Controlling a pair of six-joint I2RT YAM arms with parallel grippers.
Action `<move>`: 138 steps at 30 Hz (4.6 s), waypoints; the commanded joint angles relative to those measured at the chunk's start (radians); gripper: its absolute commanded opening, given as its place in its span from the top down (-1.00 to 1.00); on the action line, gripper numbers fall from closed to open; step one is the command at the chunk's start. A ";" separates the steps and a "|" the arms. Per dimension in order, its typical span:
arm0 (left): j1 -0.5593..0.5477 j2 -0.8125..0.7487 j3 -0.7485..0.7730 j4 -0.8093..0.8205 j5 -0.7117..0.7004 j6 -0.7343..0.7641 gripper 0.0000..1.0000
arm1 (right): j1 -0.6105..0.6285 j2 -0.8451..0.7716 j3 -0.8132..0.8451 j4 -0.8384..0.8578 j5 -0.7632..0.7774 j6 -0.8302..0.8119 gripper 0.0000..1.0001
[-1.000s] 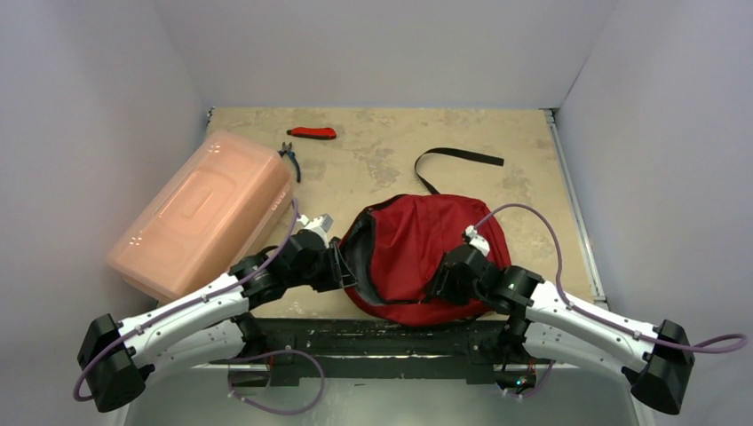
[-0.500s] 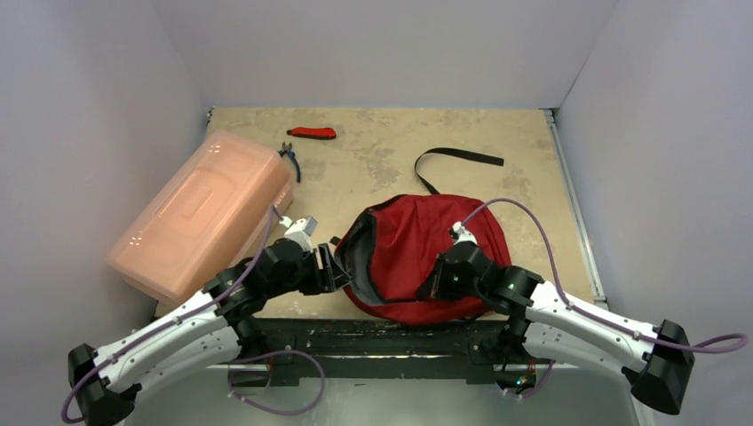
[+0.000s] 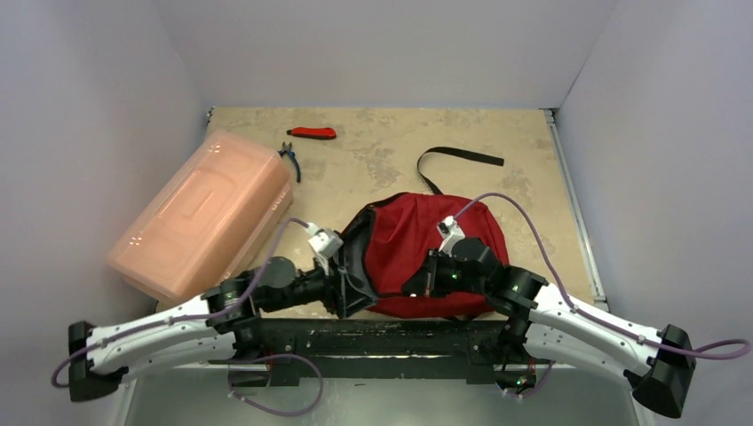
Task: Pack the student bag
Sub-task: Zip the student bag at the center of the board.
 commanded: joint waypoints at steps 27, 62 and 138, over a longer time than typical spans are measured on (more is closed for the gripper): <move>-0.184 0.601 -0.070 0.712 -0.204 0.120 -0.02 | -0.001 -0.087 -0.021 0.155 -0.045 0.162 1.00; -0.184 0.722 -0.111 0.808 -0.269 -0.103 1.00 | -0.001 -0.165 -0.055 -0.383 0.262 0.334 -0.27; 0.178 0.235 0.164 -0.218 -0.157 -0.020 1.00 | 0.384 0.537 0.031 0.809 0.255 -1.123 -0.17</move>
